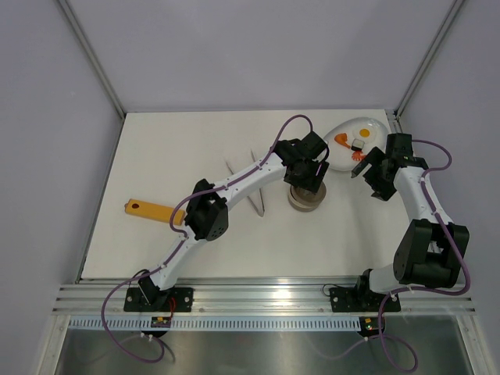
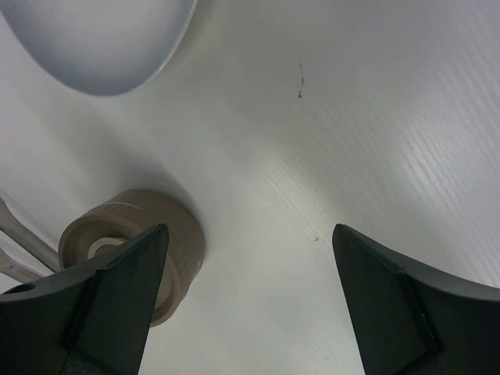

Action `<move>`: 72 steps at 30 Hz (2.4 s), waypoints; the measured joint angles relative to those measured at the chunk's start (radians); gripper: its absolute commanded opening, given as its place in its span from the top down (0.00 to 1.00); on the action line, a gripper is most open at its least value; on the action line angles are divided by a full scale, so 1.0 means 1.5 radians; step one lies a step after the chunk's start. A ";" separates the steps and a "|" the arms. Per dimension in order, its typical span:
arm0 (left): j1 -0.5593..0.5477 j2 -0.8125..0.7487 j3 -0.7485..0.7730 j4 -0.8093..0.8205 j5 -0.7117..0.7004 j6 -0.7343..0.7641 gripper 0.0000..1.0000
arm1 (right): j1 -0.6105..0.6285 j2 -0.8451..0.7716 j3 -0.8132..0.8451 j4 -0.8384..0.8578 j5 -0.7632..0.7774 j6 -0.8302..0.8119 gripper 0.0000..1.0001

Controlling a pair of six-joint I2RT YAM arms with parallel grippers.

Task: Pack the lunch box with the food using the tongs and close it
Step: Close the box lid on the packing box.

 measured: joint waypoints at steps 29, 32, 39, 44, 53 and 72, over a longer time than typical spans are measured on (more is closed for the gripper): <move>0.000 -0.094 -0.075 0.017 -0.002 0.005 0.34 | 0.087 0.084 -0.023 0.055 -0.113 -0.039 0.25; 0.000 -0.120 -0.092 0.021 -0.008 0.005 0.35 | 0.098 0.084 -0.023 0.055 -0.110 -0.039 0.25; 0.007 -0.216 -0.228 0.044 -0.035 -0.001 0.35 | 0.181 0.056 -0.005 0.036 -0.050 -0.048 0.25; 0.037 -0.321 -0.348 0.063 -0.050 -0.013 0.35 | 0.257 0.050 0.058 0.009 0.001 -0.057 0.23; 0.130 -0.437 -0.460 0.106 -0.054 -0.039 0.34 | 0.341 0.124 0.120 -0.006 0.052 -0.051 0.21; 0.125 -0.436 -0.520 0.136 -0.042 -0.057 0.34 | 0.408 0.216 0.138 -0.026 0.122 -0.048 0.24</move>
